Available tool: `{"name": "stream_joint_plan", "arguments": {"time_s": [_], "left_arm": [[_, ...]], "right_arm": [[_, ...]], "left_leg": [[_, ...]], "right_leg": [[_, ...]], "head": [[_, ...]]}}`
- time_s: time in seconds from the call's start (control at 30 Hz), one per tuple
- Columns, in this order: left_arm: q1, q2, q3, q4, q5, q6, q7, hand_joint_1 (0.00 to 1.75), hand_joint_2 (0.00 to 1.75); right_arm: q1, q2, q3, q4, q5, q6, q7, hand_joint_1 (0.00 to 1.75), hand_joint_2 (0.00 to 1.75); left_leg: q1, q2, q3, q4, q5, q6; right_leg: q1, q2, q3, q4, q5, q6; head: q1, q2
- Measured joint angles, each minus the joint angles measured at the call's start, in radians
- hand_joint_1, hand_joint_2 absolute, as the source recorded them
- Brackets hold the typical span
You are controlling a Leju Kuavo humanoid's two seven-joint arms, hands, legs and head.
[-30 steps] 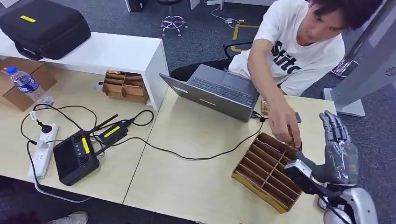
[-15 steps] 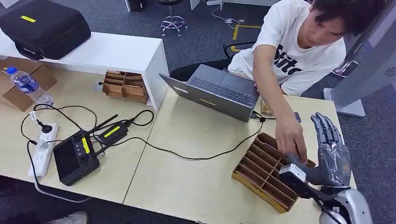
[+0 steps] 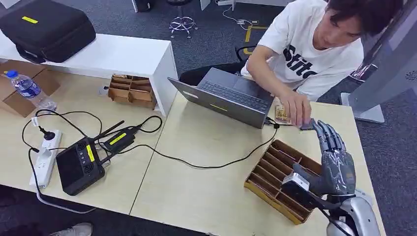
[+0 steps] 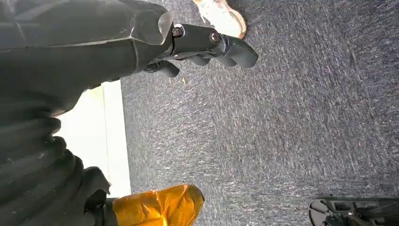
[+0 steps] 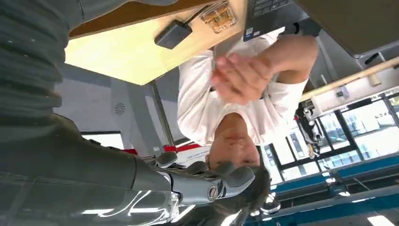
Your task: Pass the card to the sensor for recognition and then transmit it.
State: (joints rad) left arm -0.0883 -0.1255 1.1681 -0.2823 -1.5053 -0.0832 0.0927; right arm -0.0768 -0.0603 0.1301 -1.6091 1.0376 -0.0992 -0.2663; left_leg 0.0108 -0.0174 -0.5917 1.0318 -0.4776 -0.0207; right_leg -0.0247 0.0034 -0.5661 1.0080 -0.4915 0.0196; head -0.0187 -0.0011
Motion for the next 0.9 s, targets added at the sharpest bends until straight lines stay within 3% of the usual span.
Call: {"name": "stream_joint_plan", "arguments": {"time_s": [0.33,0.9], "left_arm": [[0.0,0.0,0.0,0.0,0.003,0.0,0.0,0.0,1.75],[0.001,0.0,0.003,0.0,0.014,0.0,0.0,0.0,1.75]], "right_arm": [[0.001,0.0,-0.002,0.005,-0.003,-0.006,0.01,0.0,1.75],[0.046,0.0,-0.076,0.014,-0.021,-0.011,0.005,0.0,1.75]], "left_leg": [[0.0,0.0,0.0,0.0,0.0,0.0],[0.0,0.0,0.0,0.0,0.0,0.0]], "right_leg": [[0.0,0.0,0.0,0.0,0.0,0.0],[0.0,0.0,0.0,0.0,0.0,0.0]], "head": [[0.0,0.0],[0.0,0.0]]}}
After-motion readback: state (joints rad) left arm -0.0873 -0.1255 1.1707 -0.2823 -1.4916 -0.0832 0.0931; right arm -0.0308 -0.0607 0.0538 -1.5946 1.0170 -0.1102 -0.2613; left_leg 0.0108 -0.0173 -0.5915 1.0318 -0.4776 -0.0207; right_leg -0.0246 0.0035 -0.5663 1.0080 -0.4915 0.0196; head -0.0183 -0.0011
